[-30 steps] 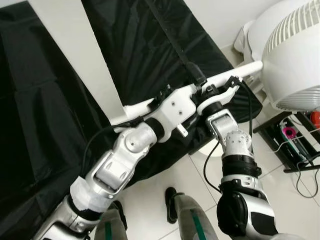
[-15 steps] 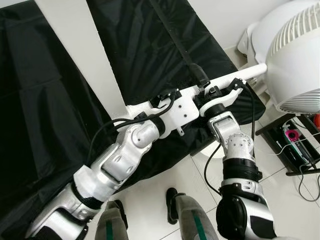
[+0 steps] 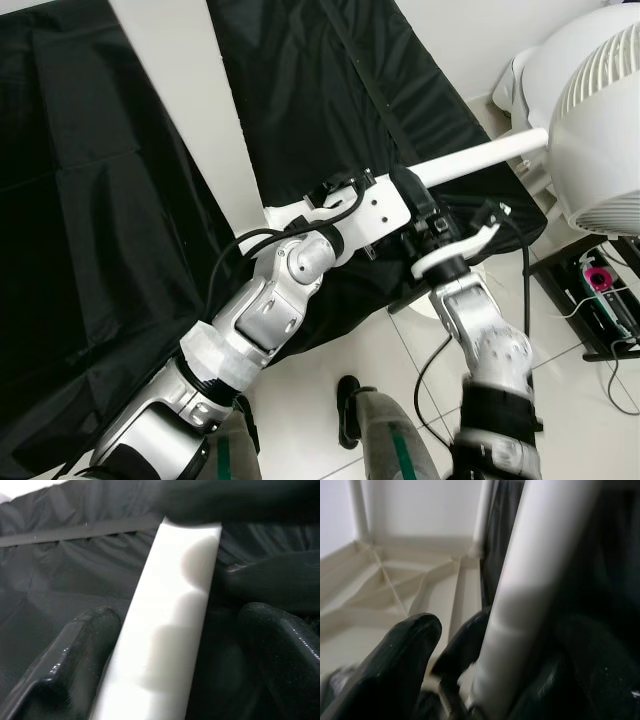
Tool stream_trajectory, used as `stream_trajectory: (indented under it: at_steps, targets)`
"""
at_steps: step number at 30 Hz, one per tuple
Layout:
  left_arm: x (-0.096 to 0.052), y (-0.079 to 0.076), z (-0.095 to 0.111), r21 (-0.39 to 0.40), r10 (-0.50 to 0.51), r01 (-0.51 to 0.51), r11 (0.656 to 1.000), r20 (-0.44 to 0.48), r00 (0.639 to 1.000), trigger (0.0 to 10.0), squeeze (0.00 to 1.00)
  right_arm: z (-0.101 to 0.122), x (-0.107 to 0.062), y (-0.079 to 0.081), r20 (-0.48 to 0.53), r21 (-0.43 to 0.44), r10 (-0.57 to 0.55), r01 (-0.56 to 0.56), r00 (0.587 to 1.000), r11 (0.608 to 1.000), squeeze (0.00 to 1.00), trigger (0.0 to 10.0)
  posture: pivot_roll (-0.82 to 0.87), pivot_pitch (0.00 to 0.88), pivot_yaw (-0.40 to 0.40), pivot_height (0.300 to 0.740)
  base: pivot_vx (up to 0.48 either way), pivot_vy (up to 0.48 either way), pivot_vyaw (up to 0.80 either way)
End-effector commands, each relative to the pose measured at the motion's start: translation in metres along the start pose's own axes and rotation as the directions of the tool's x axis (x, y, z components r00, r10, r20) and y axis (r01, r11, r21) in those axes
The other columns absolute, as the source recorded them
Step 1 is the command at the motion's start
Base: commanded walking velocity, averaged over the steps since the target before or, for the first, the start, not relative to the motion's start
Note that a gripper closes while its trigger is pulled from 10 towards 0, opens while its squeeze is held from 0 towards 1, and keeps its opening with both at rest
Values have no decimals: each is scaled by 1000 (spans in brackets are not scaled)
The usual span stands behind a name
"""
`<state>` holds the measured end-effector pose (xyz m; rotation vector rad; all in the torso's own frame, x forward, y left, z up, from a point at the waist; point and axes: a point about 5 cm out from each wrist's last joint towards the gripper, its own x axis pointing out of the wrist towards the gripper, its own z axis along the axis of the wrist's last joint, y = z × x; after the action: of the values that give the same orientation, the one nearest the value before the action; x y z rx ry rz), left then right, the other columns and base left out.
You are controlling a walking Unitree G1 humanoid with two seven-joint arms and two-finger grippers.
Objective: Building children table
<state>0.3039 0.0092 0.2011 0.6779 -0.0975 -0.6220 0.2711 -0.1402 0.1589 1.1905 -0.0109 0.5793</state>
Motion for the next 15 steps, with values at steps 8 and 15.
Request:
stream_trajectory:
  at_steps: [8, 15]
  targets:
    - [-1, 31, -24, 11, 381, -382, 924, -104, 919, 10000, 0, -10, -42, 18, -57, -33, 28, -30, 998, 999, 0, 10000, -21, 239, 43, 740, 0, 0, 0]
    - [-8, 33, -16, -26, 332, -333, 943, -37, 943, 10000, 0, -1, -36, 29, -115, -212, 27, -51, 993, 976, 0, 10000, -18, 224, 54, 740, 0, 0, 0]
